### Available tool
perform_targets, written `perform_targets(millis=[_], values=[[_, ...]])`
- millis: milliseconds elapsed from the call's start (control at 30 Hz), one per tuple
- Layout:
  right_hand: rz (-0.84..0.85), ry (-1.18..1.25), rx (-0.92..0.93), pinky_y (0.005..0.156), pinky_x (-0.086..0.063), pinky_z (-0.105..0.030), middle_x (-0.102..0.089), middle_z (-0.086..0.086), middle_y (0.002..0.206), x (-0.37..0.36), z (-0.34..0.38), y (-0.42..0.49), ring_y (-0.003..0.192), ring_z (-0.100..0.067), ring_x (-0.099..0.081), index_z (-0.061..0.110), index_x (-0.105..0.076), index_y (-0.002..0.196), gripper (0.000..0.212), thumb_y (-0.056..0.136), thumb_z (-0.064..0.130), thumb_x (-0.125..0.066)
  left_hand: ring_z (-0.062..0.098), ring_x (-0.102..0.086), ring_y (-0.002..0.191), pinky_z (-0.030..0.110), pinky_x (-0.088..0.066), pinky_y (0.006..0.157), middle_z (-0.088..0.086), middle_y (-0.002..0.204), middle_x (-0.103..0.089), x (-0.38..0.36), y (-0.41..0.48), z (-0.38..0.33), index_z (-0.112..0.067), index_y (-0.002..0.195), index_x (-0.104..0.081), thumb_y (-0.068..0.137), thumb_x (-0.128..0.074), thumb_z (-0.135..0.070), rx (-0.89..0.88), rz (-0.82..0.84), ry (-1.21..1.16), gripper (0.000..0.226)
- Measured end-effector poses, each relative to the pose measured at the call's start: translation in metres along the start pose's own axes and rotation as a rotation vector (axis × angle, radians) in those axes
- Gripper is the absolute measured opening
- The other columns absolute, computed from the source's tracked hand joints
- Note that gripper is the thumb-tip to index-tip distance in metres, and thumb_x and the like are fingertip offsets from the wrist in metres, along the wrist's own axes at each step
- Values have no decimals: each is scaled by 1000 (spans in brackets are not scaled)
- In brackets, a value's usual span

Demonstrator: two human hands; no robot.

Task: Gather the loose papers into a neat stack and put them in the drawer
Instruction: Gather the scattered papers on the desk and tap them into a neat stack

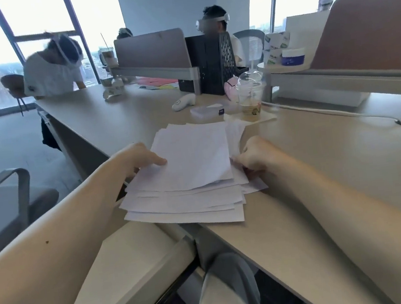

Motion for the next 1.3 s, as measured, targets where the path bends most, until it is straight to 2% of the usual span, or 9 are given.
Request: perform_targets(millis=[167,333,500,733,800,867,967,1100,1300], values=[[17,-56,30,55,-49,-28,-63,-6,61,-5,-5,-3,60,-23,-63,8,-60,65,28,85,25,-70,35,-57,108,48,-49,96,11,121,-54,-5,-8,0,-7,127,-49,69,-87,-35,21,68,39,75],[-127,-190,11,46,-30,-28,-49,-1,60,17,-10,-6,56,-18,-47,13,-48,60,36,89,27,-63,34,-65,99,47,-53,93,15,104,-65,-12,-5,-10,1,104,-56,67,-88,-30,-16,69,-104,57],[-13,-7,-46,60,-41,-29,-54,-6,77,26,-7,-9,74,-22,-54,6,-57,88,24,88,25,-70,32,-63,89,49,-52,93,14,90,-58,-18,-10,-29,-9,83,-48,81,-78,-12,-33,103,-366,30],[94,187,-143,65,-54,-32,-69,-13,99,9,-26,-11,79,-26,-68,4,-62,104,34,77,13,-80,27,-68,72,37,-56,69,12,73,-73,-40,-19,-34,-4,90,-65,82,-77,-13,25,269,-326,17],[114,225,-128,59,-51,-27,-72,-12,98,9,-29,-12,77,-26,-69,5,-64,104,34,76,13,-81,29,-70,78,42,-57,77,14,81,-75,-42,-23,-35,0,102,-68,82,-77,-12,10,323,-302,25],[147,277,-121,57,-50,-25,-73,-11,97,9,-33,-15,78,-27,-70,7,-67,104,32,75,12,-80,35,-70,93,51,-54,89,19,103,-73,-44,-26,-41,0,117,-65,83,-74,-6,-48,349,-314,36],[181,406,-137,82,-58,-41,-74,-10,102,9,-43,-18,90,-32,-71,7,-68,109,38,74,6,-81,38,-66,103,51,-54,86,18,118,-68,-54,-32,-54,-11,125,-58,90,-63,2,-160,394,-360,38],[139,547,-148,96,-51,-48,-72,-11,109,22,-66,-25,101,-34,-67,6,-67,113,41,74,4,-79,40,-65,105,55,-54,88,15,115,-68,-62,-34,-71,-18,124,-60,88,-65,1,-294,330,-423,41],[-198,742,-22,79,-56,-35,-73,-13,107,104,-85,-45,87,-26,-70,6,-69,109,28,81,5,-73,26,-70,78,40,-58,71,2,87,-75,-68,-57,-132,-11,108,-66,84,-71,-1,-559,148,-796,27]])
Point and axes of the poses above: each hand's wrist, its own y-axis towards the middle knuckle, its own x-axis out of the back of the hand, z = x × y, the point moved 5 cm from there along y, towards the middle knuckle
